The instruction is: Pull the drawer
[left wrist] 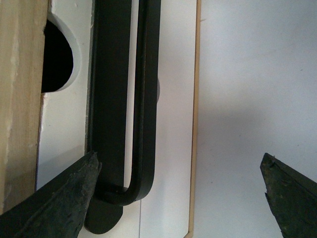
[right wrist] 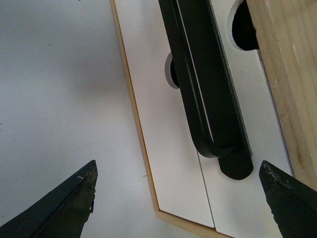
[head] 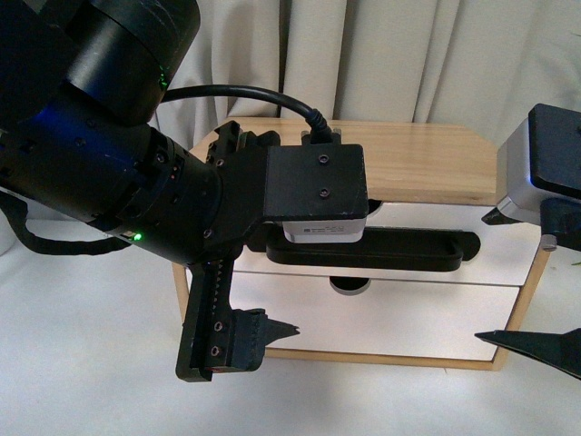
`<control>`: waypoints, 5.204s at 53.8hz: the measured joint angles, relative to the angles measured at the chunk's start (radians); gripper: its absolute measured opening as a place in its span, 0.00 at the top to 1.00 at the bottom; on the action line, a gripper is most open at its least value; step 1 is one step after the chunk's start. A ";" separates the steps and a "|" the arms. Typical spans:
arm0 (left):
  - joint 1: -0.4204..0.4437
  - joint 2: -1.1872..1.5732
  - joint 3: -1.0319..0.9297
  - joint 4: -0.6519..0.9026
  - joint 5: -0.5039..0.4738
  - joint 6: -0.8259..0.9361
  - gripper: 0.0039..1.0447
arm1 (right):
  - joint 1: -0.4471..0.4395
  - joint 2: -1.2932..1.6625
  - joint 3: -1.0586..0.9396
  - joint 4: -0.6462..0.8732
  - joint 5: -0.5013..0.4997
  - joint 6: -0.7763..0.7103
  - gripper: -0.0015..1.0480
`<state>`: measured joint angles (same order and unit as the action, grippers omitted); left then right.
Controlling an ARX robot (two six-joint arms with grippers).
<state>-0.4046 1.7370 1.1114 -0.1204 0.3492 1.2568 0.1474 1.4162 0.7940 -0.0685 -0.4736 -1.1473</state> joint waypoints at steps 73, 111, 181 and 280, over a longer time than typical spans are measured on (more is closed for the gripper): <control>0.001 0.050 0.002 -0.010 -0.052 0.111 0.06 | 0.105 0.227 0.084 0.115 0.062 0.104 0.09; -0.011 0.050 -0.019 -0.004 -0.068 0.147 0.06 | 0.119 0.271 0.106 0.090 0.045 0.126 0.09; 0.011 -0.150 -0.187 -0.219 -0.008 0.334 0.06 | 0.179 0.063 0.009 -0.188 -0.016 0.042 0.09; 0.723 -1.379 -0.904 0.355 0.243 -1.008 0.06 | -0.468 -1.034 -0.627 0.285 -0.145 0.910 0.09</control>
<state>0.3187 0.3580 0.2073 0.2344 0.5922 0.2485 -0.3202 0.3824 0.1669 0.2165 -0.6189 -0.2371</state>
